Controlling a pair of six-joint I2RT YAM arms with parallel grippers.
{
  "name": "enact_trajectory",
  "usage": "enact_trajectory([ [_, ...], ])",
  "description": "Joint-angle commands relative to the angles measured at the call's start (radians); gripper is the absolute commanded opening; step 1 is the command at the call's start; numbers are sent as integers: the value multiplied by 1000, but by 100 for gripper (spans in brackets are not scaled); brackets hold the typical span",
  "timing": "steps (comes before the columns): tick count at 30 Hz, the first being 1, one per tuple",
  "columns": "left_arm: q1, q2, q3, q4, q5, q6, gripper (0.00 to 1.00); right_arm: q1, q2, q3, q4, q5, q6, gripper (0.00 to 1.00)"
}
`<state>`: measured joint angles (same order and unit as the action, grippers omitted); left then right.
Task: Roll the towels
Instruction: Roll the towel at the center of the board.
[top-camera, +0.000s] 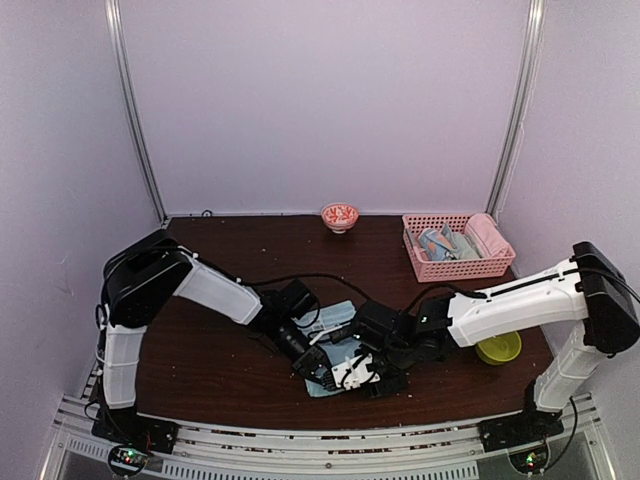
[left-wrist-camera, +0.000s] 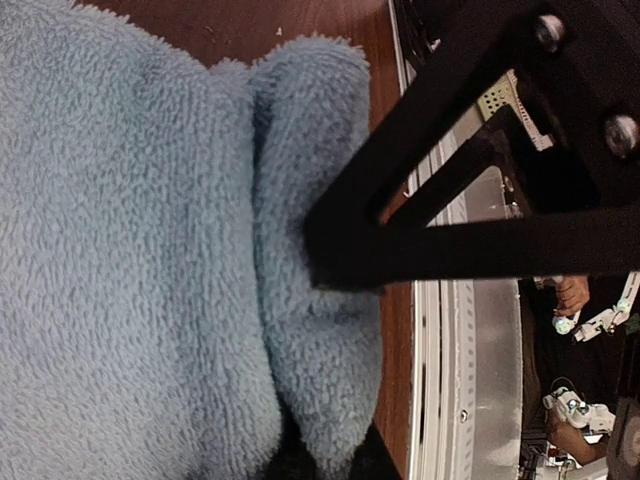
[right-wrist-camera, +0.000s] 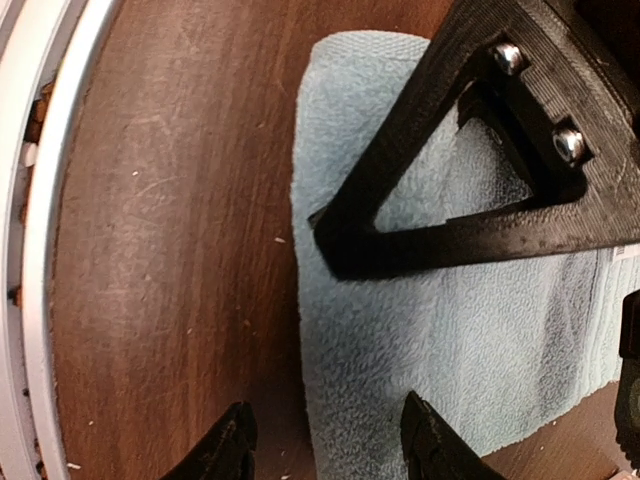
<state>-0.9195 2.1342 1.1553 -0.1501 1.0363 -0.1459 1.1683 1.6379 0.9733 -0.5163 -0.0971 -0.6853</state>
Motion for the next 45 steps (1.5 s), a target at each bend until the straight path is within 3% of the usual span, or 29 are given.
enact_trajectory([
  [1, -1, 55, -10, -63, -67, 11, 9, 6, 42, -12, 125, 64, -35, 50],
  [4, -2, 55, 2, -85, -79, 21, 12, 6, 72, -24, 152, 86, -49, 40],
  [7, 2, 27, 16, -126, -140, 41, 25, 6, 102, -9, 109, 68, -60, 24],
  [10, 23, -55, 12, -168, -226, 62, 34, 1, 119, 27, 1, -2, -60, 15],
  [15, 89, -271, -45, -185, -429, 42, 40, -30, 130, 98, -166, -185, -34, 10],
  [17, 94, -359, -62, -215, -641, 37, 41, -58, 152, 149, -240, -272, -25, 10],
  [20, 83, -498, -98, -219, -838, 35, 42, -129, 231, 258, -377, -402, -26, 10],
  [27, -100, -771, -178, -105, -1141, 131, 43, -323, 569, 566, -672, -625, -62, 7],
  [33, -282, -656, -95, -119, -1119, 250, 44, -396, 782, 760, -830, -688, -62, 5],
  [39, -324, -390, 28, -226, -1034, 278, 45, -404, 804, 776, -828, -693, -49, 5],
  [45, -332, -267, 70, -208, -1051, 298, 44, -404, 800, 764, -824, -699, -48, 5],
])
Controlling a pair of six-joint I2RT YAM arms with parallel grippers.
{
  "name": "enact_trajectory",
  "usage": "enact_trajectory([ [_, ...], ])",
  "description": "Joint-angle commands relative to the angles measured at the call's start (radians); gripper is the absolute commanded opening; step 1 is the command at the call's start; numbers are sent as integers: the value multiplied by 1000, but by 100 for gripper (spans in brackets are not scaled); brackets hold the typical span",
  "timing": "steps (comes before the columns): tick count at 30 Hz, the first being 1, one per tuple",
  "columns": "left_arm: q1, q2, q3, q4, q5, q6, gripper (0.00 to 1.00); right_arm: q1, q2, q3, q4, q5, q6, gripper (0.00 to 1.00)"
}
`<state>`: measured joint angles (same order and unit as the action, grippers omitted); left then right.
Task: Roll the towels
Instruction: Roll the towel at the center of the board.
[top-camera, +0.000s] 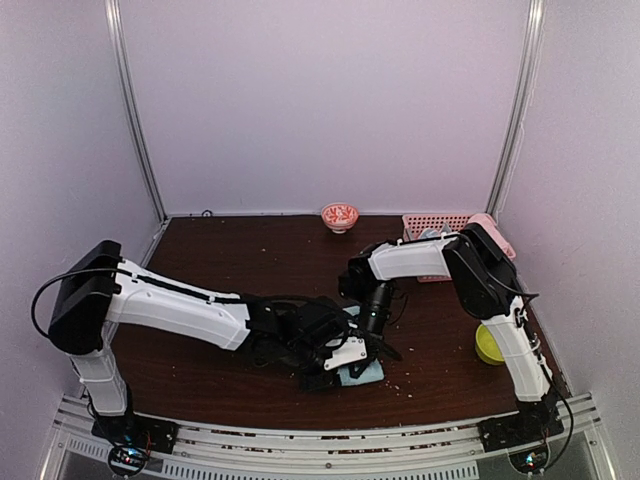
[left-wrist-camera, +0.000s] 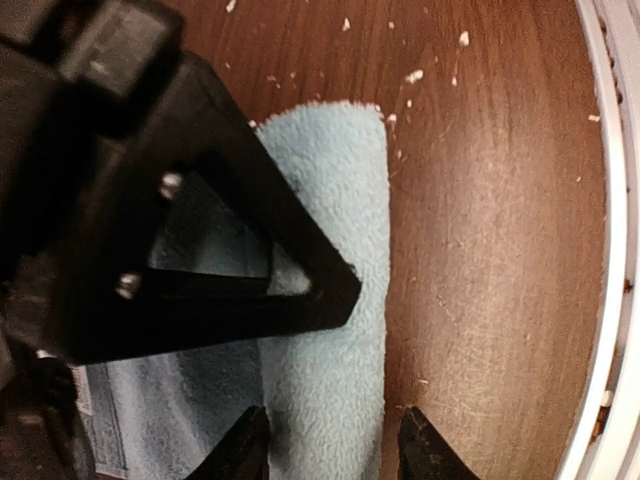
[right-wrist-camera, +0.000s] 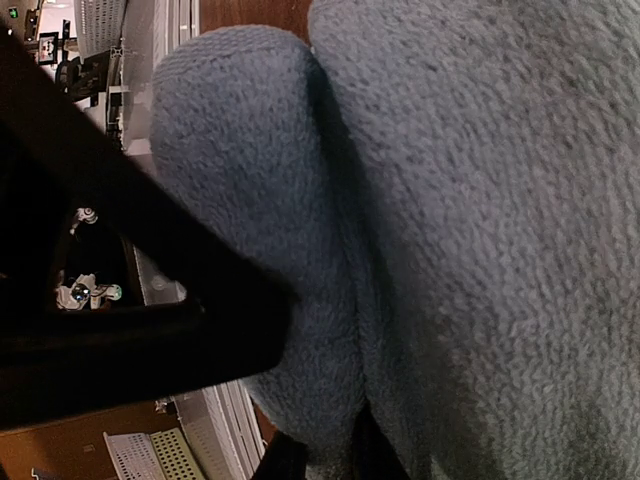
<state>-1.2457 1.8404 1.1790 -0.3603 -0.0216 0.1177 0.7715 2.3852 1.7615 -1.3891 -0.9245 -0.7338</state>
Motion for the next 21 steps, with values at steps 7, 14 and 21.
enact_trajectory([
  [7, -6, 82, 41, 24, 54, 32, 19, -7, 43, -40, 56, 125, -2, 6],
  [14, 5, 94, 42, -6, 160, -7, 0, -22, -129, -26, 32, 110, -48, 28],
  [21, 113, 107, 51, -43, 463, -95, 0, -137, -392, 135, 42, 145, 59, 39],
])
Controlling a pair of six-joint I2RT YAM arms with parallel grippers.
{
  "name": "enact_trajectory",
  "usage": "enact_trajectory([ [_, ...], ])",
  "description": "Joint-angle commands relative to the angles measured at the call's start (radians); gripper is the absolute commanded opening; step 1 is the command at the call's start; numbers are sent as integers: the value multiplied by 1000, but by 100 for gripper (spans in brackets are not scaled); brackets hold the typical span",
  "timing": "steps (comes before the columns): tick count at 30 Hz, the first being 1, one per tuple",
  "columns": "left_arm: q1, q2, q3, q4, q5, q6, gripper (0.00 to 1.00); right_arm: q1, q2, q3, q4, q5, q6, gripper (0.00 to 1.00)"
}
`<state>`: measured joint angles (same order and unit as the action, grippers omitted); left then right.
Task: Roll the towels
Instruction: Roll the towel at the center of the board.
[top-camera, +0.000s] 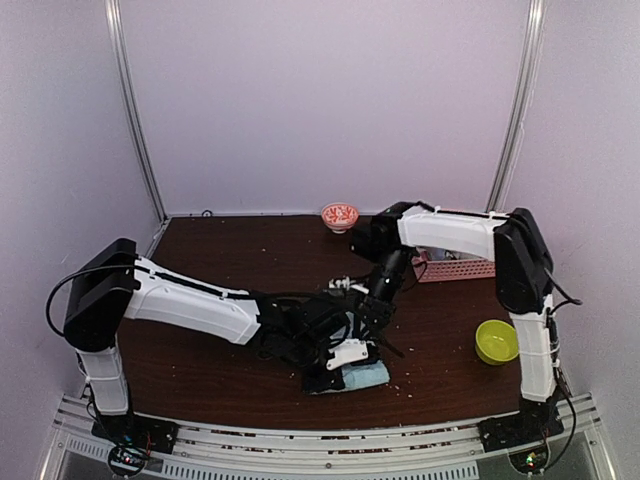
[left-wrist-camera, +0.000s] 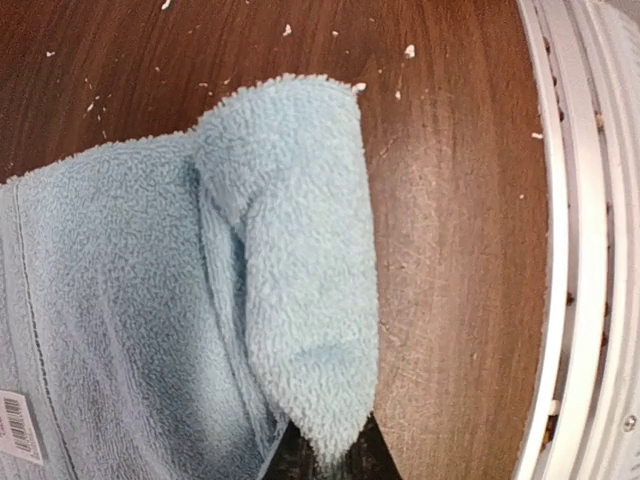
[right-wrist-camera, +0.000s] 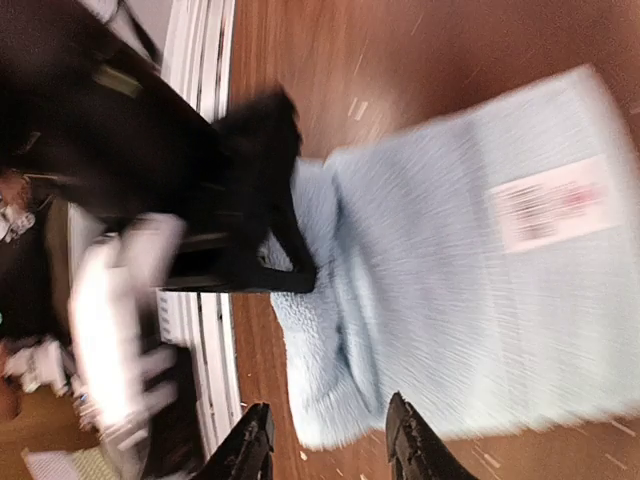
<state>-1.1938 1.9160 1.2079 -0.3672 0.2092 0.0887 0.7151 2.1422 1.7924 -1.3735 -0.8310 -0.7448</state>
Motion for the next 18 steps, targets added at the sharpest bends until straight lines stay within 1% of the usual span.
enact_trajectory([
  [1, 87, 39, 25, -36, 294, -81, 0, -107, -183, 124, 38, 52, 91, 39],
  [3, 139, 70, 42, -40, 415, -112, 0, -153, -258, 140, 92, 41, 148, 39],
  [5, 194, 109, 52, -34, 496, -160, 0, -182, -343, 124, 159, 31, 192, 38],
  [7, 225, 150, 59, -31, 559, -181, 0, -185, -458, 62, 245, 15, 231, 38],
  [9, 244, 189, 66, -29, 603, -193, 0, -162, -550, -8, 304, -11, 226, 38],
  [11, 256, 219, 64, -18, 641, -203, 0, -84, -630, -74, 318, 13, 165, 42],
  [14, 268, 254, 66, -14, 668, -209, 0, 64, -717, -200, 365, 169, 115, 42],
  [18, 277, 282, 66, -9, 678, -217, 1, 170, -700, -364, 405, 270, 99, 37],
])
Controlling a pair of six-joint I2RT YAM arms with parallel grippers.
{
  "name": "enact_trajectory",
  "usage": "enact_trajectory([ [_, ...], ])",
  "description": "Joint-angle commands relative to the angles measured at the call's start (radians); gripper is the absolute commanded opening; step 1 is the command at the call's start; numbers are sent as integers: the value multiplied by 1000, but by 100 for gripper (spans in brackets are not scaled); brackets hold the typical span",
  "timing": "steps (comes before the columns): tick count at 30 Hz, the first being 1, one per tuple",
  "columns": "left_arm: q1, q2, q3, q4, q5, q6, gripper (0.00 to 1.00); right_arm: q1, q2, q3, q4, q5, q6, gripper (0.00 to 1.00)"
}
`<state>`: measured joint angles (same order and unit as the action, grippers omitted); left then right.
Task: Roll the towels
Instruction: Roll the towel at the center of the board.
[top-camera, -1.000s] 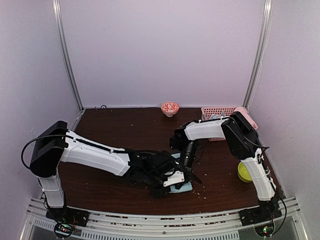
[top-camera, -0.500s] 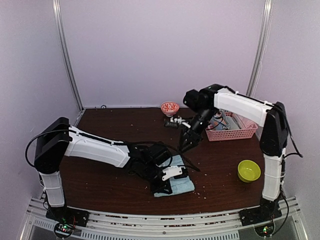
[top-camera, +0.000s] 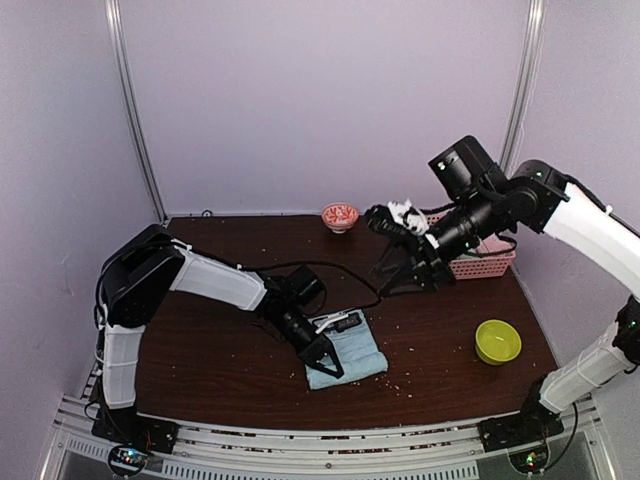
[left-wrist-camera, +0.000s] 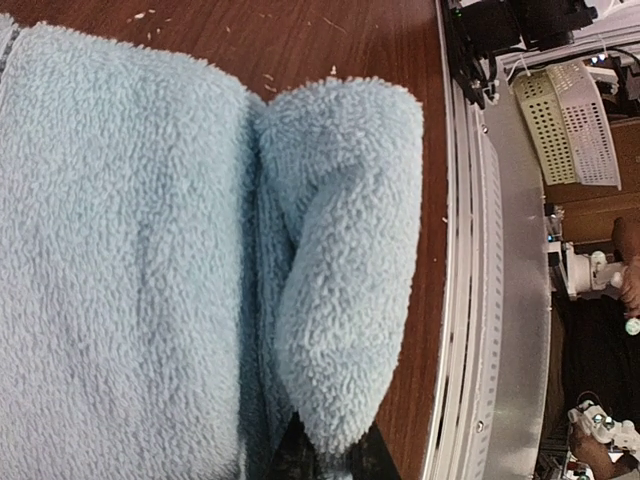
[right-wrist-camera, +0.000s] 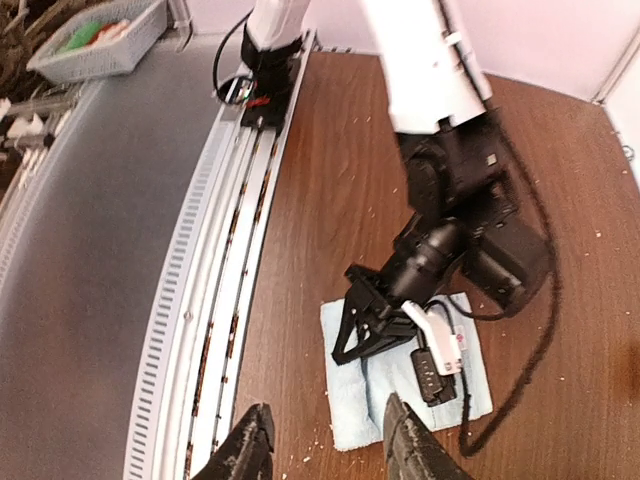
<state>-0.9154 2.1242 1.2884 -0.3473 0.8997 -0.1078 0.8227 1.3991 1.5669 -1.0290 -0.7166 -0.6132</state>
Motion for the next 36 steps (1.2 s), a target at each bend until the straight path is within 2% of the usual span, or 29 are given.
enact_trajectory([
  [1, 1, 77, -16, -26, -12, -21, 1, 88, 50, -189, 90, 189, -34, 37],
  [5, 6, 89, -18, -25, -15, -24, 1, 205, 86, -379, 269, 410, -39, 40],
  [8, 9, 93, -22, -24, -22, -23, 1, 261, 138, -459, 384, 569, -38, 44],
  [20, 10, 106, -14, -27, -12, -20, 2, 348, 301, -572, 584, 746, -77, 45],
  [23, 10, 106, -10, -37, -16, -11, 5, 348, 317, -607, 610, 749, -91, 42],
  [27, 11, 67, -8, -78, -33, 30, 26, 346, 349, -605, 586, 735, -97, 24],
  [29, 15, 19, -15, -96, -49, 50, 31, 340, 358, -593, 559, 710, -98, 17],
  [32, 46, -73, -45, -116, -131, 56, 38, 310, 374, -541, 472, 589, -91, 13],
  [36, 113, -234, -124, -85, -328, 3, 43, 244, 431, -398, 257, 342, -68, 10],
])
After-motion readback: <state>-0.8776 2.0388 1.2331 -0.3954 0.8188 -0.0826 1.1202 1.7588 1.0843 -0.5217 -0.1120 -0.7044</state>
